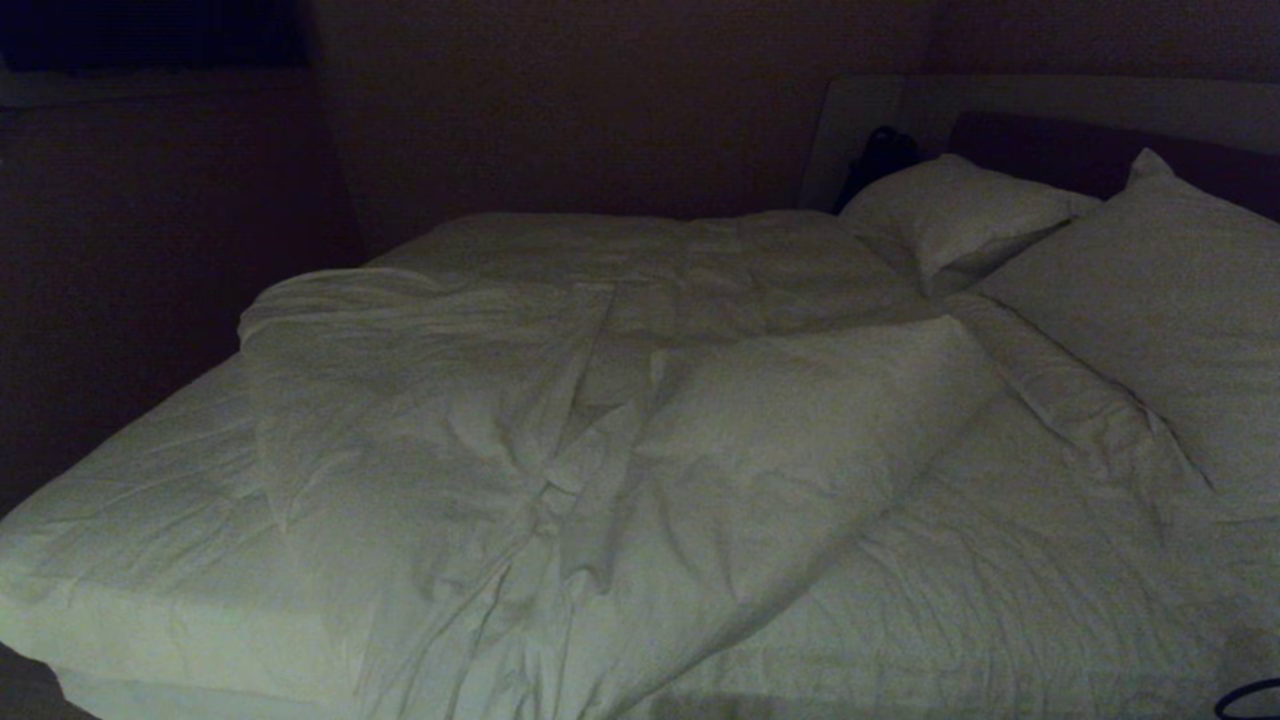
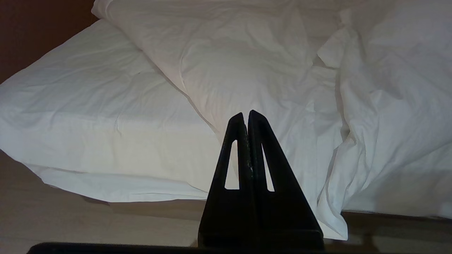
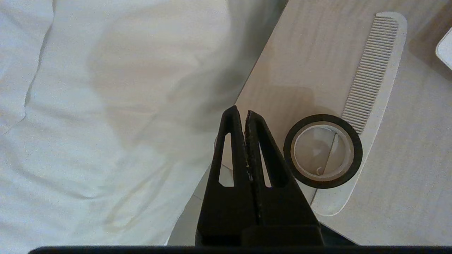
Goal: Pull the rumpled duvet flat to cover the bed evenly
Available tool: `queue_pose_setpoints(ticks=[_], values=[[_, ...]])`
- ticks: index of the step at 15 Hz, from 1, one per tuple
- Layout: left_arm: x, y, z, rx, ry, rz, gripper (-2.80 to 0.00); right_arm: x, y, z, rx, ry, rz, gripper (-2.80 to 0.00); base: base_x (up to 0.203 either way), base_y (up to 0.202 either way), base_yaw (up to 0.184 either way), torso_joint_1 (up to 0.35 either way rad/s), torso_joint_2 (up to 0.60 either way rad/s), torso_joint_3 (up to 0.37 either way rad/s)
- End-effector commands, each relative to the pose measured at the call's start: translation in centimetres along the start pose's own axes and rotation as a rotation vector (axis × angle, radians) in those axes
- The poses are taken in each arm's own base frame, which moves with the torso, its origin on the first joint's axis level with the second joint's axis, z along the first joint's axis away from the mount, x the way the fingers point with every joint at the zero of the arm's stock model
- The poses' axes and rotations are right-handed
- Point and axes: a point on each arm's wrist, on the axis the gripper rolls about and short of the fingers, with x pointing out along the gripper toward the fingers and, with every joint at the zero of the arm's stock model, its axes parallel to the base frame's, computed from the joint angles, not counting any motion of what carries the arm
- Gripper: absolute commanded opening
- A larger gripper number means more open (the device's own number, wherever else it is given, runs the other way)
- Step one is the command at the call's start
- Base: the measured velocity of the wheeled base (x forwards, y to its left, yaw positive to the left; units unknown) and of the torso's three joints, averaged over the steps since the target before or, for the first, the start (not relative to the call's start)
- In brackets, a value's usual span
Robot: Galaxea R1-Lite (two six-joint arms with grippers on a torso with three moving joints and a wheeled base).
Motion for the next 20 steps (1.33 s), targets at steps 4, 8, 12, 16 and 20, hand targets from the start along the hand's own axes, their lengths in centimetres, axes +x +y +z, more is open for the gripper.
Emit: queue_pose_setpoints(ticks=[4,8,12,16,20], values=[[0.0,0.0,0.0,0.000,0.001,0.000,-2.80,-0.4,0.1,0.0,0.000,0.003,0.026,-2.80,0.000,0.000,0.000,0.000,0.00,0.000],[0.0,0.0,0.0,0.000,0.001,0.000,-2.80,-0.9,0.3,0.1,0.000,0.006,0.079,-2.80,0.000,0.000,0.000,0.000,0.00,0.000],[0.0,0.0,0.0,0.000,0.001,0.000,-2.80,-2.3,0.9,0.6,0.006,-0.005,0.166,-2.80,0.000,0.000,0.000,0.000,0.00,0.000],[0.0,0.0,0.0,0.000,0.001,0.000,-2.80,-3.6,3.4,1.9,-0.022,-0.068,0.269,-2.80,0.000,0.000,0.000,0.000,0.00,0.000],[0.0,0.0,0.0,0.000,0.001,0.000,-2.80,-4.1,6.2,3.3,-0.076,-0.123,0.332,-2.80,0.000,0.000,0.000,0.000,0.00,0.000]])
